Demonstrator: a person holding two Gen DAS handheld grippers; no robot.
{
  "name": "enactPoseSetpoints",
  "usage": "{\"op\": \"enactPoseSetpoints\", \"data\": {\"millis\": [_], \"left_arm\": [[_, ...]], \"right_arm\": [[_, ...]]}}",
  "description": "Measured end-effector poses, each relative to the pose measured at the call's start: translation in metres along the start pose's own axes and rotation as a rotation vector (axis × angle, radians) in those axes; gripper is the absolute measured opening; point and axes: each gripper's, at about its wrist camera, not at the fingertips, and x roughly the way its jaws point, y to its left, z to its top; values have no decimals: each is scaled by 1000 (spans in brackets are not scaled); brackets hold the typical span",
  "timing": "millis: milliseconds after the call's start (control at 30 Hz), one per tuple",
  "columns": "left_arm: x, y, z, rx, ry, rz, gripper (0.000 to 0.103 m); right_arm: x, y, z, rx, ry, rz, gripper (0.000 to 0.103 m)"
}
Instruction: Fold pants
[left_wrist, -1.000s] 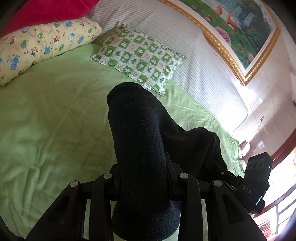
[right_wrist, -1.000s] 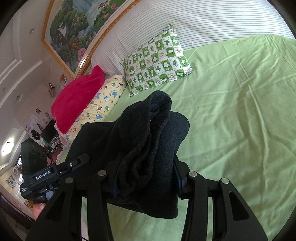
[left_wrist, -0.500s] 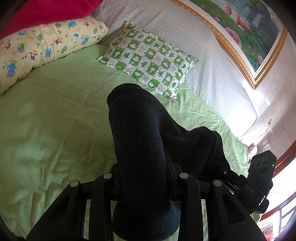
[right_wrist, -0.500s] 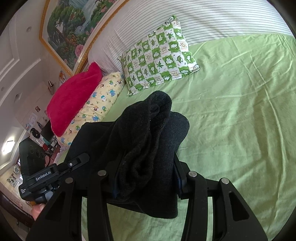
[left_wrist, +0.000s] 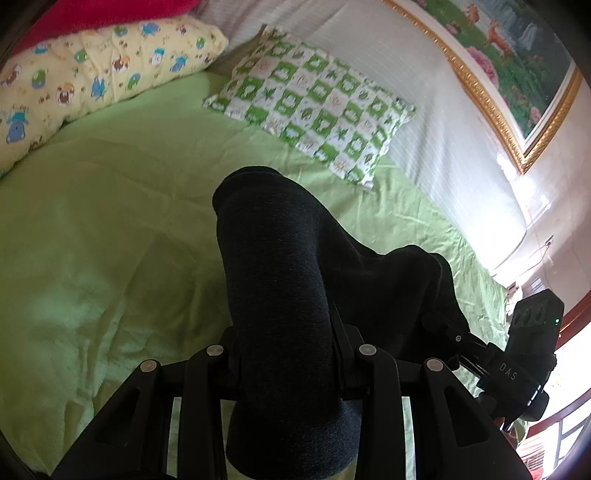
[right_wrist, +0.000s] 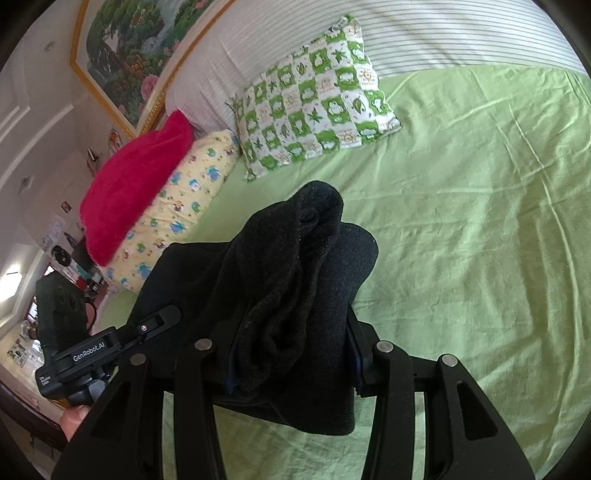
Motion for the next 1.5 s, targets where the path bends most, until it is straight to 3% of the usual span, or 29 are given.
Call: {"op": "enactPoseSetpoints", "data": {"millis": [100, 167, 433, 700, 833, 1000, 1233, 1500], "left_arm": [[5, 4, -5, 3, 7, 19, 37], [7, 7, -7, 0, 8, 28, 50], [8, 22, -15, -20, 4, 58, 68], [18, 24, -18, 6, 3, 92, 72], [13, 23, -19, -8, -4, 104, 72], [-3, 13, -24, 29, -25, 154, 71], [-22, 2, -39, 48, -35, 159, 74], [-33, -7, -57, 101, -26, 178, 75]], "right_arm": [[7, -4, -3, 4, 31, -31, 51], [8, -7, -6, 7, 37, -37, 54], [1, -35, -13, 74, 16, -73, 62], [11, -48, -16, 45, -4, -117, 76], [10, -50, -17, 51, -5, -116, 77], [-5, -37, -19, 32, -24, -94, 78], [-31, -15, -30, -40, -41, -45, 79], [-43, 6, -49, -158, -24, -40, 86]]}}
